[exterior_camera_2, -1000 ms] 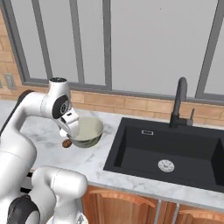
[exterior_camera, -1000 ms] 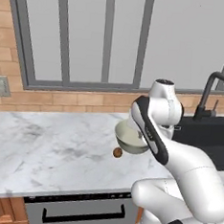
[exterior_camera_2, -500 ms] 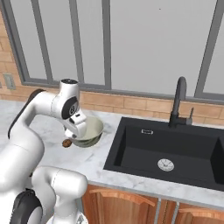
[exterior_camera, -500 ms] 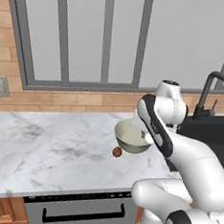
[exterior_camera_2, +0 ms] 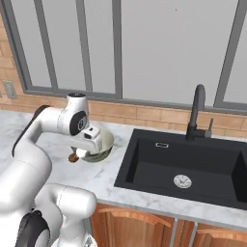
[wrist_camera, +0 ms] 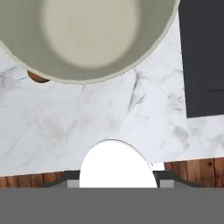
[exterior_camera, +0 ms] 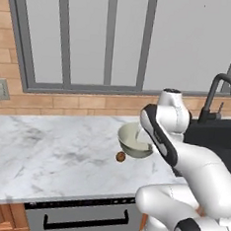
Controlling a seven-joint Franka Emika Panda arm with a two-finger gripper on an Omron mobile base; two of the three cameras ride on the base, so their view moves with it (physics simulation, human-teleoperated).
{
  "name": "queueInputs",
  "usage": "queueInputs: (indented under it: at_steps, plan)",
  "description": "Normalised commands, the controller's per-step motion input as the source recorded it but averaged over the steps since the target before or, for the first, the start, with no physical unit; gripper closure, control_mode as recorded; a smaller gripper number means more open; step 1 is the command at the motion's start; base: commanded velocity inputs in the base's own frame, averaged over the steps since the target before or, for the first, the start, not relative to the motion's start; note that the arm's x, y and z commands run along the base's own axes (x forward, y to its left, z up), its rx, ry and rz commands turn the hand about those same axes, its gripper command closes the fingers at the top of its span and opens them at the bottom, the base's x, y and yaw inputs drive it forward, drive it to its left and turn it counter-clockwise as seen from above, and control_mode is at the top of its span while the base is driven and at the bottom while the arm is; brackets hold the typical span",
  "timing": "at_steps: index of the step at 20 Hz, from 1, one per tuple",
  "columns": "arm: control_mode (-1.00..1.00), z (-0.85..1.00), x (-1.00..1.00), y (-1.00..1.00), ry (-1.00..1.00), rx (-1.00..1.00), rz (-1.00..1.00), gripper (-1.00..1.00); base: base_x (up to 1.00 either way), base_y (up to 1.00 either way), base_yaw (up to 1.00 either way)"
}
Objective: Gather the eggs and milk located in the vicinity of the sink area and place them right next to the bowl.
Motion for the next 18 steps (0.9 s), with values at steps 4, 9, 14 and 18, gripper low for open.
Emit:
queueInputs:
  at_steps: [4, 9, 14, 18]
  plan:
    - [-1.0, -0.04, -0.45, -0.08, -0.08, -0.05, 0.37, 1.0, 0.0, 0.0, 0.0]
    - [-1.0, -0.27, -0.01, -0.46, -0.04, 0.08, 0.2, 1.0, 0.0, 0.0, 0.0]
    - [-1.0, -0.44, 0.25, -0.6, -0.01, 0.17, 0.21, 1.0, 0.0, 0.0, 0.0]
    - [-1.0, -0.08, 0.15, -0.17, -0.11, 0.24, 0.13, 1.0, 0.0, 0.0, 0.0]
